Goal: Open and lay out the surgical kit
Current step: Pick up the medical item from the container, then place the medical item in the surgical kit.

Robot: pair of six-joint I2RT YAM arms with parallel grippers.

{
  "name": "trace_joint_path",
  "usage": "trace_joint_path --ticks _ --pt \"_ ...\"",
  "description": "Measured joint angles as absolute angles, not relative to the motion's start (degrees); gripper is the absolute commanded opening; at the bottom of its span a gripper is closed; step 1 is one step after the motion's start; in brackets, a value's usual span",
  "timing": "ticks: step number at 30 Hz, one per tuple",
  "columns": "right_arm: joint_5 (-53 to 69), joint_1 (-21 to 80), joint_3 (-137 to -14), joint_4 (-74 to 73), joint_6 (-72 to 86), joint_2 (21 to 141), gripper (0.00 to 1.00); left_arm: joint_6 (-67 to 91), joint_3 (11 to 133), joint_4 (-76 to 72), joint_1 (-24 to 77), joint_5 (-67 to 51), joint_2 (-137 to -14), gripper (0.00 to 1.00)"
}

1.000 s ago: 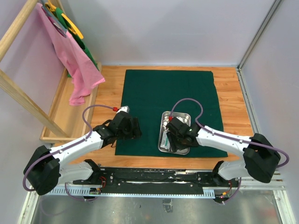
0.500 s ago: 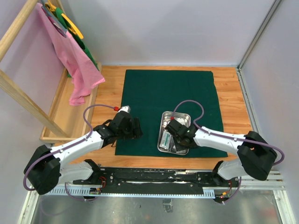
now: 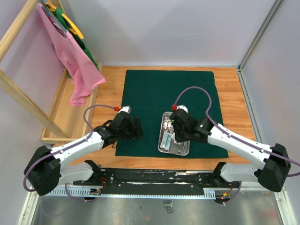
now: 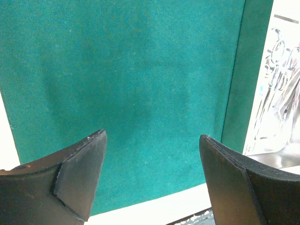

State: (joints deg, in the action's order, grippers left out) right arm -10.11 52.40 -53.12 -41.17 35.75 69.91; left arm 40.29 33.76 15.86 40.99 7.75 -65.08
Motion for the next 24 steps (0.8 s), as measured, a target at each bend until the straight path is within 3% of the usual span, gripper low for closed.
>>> trace_joint_path --ticks 10,16,24 --pt "-11.6 50.7 -50.1 -45.9 34.0 67.0 0.14 40.2 33.7 15.0 41.0 7.6 -65.1 0.84" --pt "-12.9 40.3 -46.2 -47.9 32.9 64.8 0.18 39.7 33.4 14.1 41.0 7.0 -65.3 0.85" --pt "-14.2 28.1 -45.8 -46.0 30.2 71.0 0.2 38.2 33.4 13.6 41.0 6.3 -65.9 0.85"
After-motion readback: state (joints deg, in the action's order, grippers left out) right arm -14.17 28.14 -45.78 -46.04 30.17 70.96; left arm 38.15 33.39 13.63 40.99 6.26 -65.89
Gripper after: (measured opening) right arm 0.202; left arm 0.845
